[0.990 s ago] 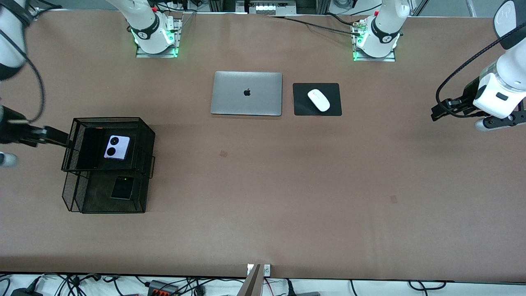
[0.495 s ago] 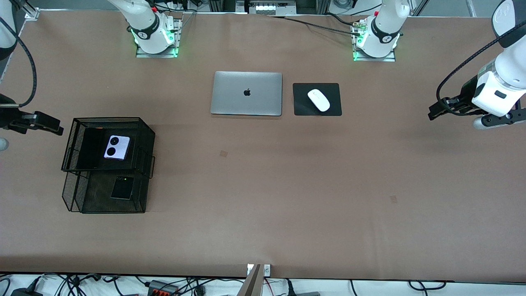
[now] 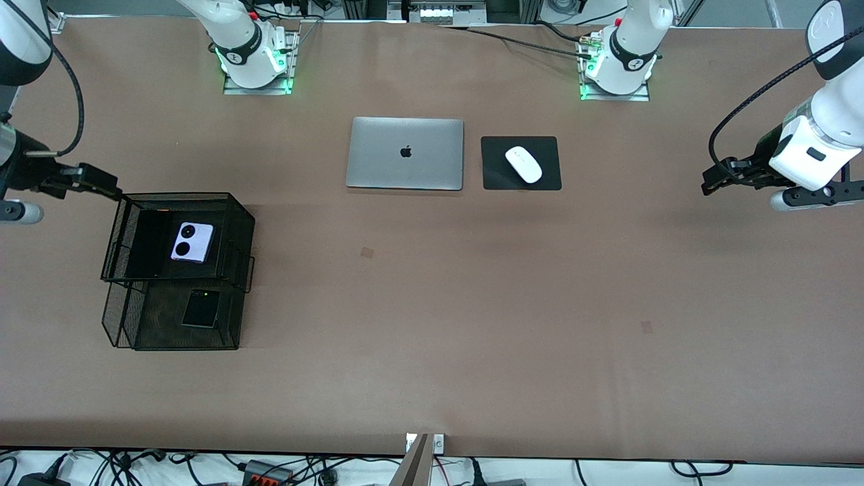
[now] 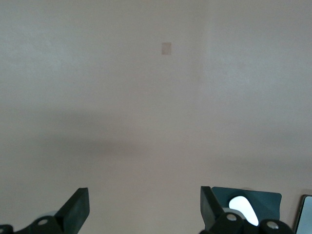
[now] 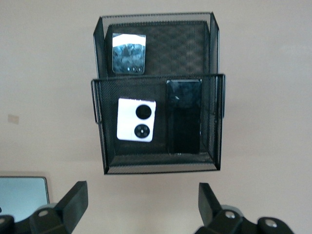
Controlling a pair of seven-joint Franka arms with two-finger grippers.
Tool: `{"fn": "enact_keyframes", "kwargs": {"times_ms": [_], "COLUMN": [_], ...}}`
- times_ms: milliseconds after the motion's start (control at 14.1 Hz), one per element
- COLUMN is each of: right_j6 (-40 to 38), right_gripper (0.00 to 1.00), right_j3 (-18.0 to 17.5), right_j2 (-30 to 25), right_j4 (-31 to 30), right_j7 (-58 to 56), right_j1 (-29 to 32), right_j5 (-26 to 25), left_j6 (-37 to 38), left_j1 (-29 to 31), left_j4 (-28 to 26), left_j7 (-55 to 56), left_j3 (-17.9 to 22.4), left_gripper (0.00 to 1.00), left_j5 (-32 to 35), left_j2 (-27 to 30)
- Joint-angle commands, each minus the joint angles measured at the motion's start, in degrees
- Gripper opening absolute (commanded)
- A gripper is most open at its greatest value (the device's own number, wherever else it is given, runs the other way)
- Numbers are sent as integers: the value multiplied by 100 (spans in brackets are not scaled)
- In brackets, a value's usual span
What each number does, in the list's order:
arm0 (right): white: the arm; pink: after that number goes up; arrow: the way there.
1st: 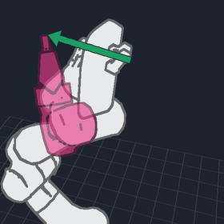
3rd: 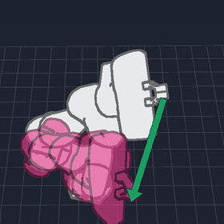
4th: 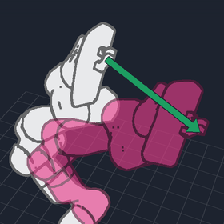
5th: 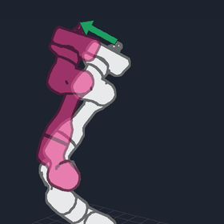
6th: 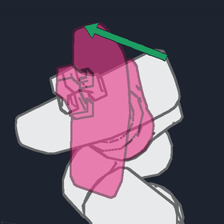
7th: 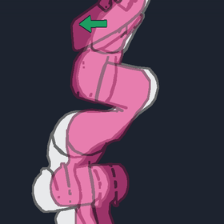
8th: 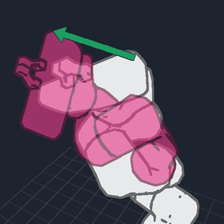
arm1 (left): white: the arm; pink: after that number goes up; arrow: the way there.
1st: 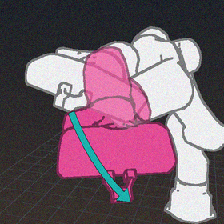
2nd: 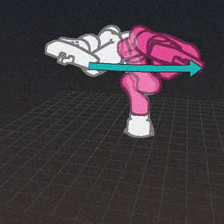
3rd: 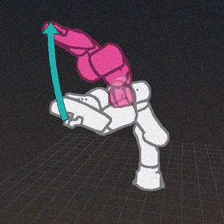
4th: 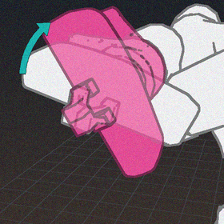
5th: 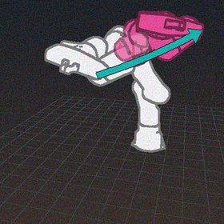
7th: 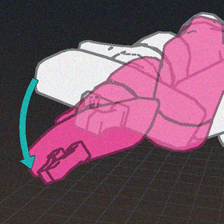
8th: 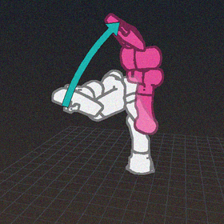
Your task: Place phones with both arms
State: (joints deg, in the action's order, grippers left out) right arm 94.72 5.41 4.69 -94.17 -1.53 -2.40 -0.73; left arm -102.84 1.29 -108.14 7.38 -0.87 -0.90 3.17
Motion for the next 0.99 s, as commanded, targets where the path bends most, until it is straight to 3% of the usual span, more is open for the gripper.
{"fn": "enact_keyframes", "kwargs": {"times_ms": [0, 424, 566, 707, 919], "right_j6": [135, 117, 117, 152, 152], "right_gripper": [100, 100, 100, 100, 100], "right_j3": [-110, -111, -110, -128, -128], "right_j2": [-416, -486, -486, -477, -477], "right_j4": [-488, -427, -427, -444, -488], "right_j7": [83, 39, 48, 57, 48], "right_j1": [64, 64, 64, 38, -24], "right_j5": [-94, -86, -77, -68, -68], "left_j6": [106, 141, 385, 1131, 1143], "left_j1": [47, 47, 47, 47, 56], "left_j4": [-49, 12, 580, 1372, 1375], "left_j7": [-193, -211, -184, -193, -202], "left_j3": [-18, -18, 34, 34, 34], "left_gripper": [100, 100, 100, 100, 100], "left_j5": [-77, -77, -77, -69, -77], "left_j2": [35, -44, -420, -903, -914]}}
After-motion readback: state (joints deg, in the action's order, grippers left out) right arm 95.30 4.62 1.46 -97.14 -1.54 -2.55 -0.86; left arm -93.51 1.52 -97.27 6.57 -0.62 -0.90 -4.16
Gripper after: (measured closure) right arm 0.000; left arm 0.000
